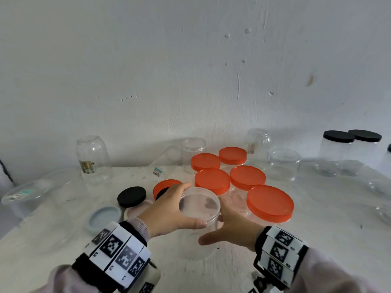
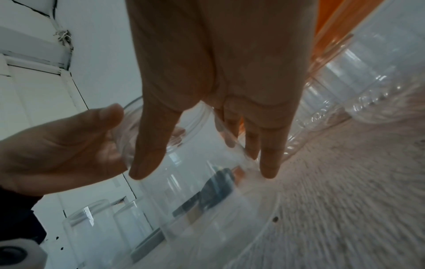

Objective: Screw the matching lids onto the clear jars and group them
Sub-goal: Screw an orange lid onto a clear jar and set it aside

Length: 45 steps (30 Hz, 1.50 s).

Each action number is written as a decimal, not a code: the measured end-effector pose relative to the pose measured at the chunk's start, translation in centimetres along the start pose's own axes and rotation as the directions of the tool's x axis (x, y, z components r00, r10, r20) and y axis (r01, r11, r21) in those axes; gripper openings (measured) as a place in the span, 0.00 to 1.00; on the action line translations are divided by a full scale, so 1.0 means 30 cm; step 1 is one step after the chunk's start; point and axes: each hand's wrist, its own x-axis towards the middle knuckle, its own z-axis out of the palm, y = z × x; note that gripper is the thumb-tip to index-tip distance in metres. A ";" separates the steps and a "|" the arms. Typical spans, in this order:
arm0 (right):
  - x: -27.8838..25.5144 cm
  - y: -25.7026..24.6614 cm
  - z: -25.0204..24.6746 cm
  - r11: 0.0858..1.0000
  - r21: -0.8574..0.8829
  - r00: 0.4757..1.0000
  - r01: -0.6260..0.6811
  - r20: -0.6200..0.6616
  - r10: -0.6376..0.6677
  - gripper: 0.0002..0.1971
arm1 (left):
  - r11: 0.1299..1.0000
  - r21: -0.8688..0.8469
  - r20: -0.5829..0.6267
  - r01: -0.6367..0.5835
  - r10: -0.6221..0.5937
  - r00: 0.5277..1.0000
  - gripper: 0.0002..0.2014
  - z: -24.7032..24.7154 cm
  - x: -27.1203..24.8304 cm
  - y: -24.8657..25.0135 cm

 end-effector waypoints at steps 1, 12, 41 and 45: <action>-0.002 -0.002 0.000 1.000 0.000 1.000 -0.002 0.004 0.002 0.49 | 1.000 -0.004 -0.006 -0.006 0.006 1.000 0.49 0.002 -0.002 -0.001; -0.004 -0.012 0.004 0.998 -0.052 1.000 -0.030 0.004 0.030 0.52 | 1.000 0.017 -0.026 0.002 -0.002 1.000 0.51 0.020 -0.024 -0.012; 0.076 -0.308 0.015 0.474 -0.875 0.977 -0.103 0.001 0.215 0.54 | 0.926 -0.378 0.088 0.005 0.030 0.996 0.58 0.098 -0.005 -0.169; 0.070 -0.332 0.009 0.484 -0.866 0.956 -0.122 0.029 0.292 0.58 | 0.935 -0.355 0.096 0.017 0.019 0.995 0.59 0.095 -0.005 -0.170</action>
